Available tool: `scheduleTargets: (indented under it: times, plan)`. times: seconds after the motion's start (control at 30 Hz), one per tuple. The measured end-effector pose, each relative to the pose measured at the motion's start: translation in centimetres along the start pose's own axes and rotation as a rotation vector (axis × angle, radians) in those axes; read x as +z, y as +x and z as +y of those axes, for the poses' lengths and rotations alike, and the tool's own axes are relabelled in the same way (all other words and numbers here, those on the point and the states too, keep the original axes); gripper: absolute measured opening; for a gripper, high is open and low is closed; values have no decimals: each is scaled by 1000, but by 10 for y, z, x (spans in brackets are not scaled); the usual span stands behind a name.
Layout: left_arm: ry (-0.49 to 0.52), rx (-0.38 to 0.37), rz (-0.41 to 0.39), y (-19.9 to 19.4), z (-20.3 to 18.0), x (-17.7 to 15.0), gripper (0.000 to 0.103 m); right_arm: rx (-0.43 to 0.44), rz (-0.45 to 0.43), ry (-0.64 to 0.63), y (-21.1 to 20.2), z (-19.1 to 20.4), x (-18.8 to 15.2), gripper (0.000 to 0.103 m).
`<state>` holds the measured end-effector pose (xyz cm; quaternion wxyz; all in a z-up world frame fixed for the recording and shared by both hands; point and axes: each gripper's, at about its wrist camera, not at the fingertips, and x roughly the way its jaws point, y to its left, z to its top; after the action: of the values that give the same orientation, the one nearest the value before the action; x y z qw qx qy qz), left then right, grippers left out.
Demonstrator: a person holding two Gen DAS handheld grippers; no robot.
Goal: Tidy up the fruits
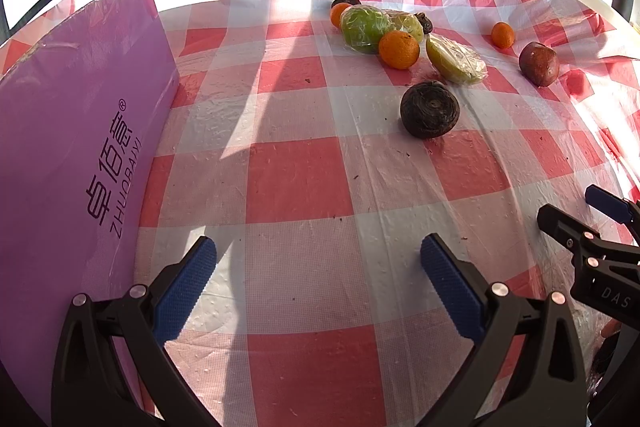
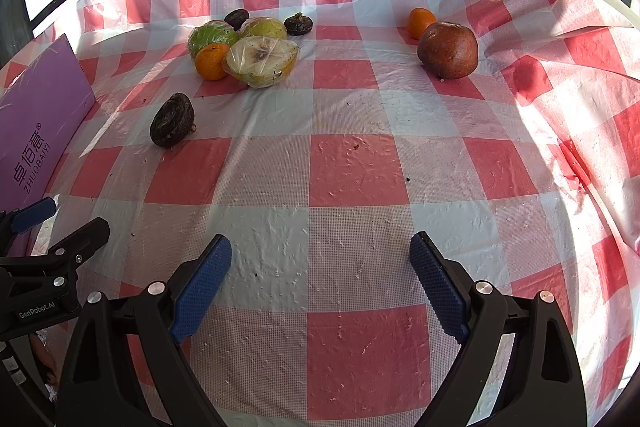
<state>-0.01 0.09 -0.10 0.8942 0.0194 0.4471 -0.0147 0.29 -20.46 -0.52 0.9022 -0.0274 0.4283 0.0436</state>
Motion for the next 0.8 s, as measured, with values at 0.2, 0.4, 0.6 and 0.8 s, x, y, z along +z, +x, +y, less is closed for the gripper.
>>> scheduleTargets:
  times: [0.2,0.4,0.6,0.8]
  plan:
    - [0,0,0,0,0,0,102,0,0,0,0,0,1,88]
    - [0,0,0,0,0,0,102,0,0,0,0,0,0,88]
    - [-7,2,1,0,0,0,102,2,1,-1,0,0,0,88]
    - [-88,60,25,3,-6,6,102,87,38,-129,6,-1,10,87]
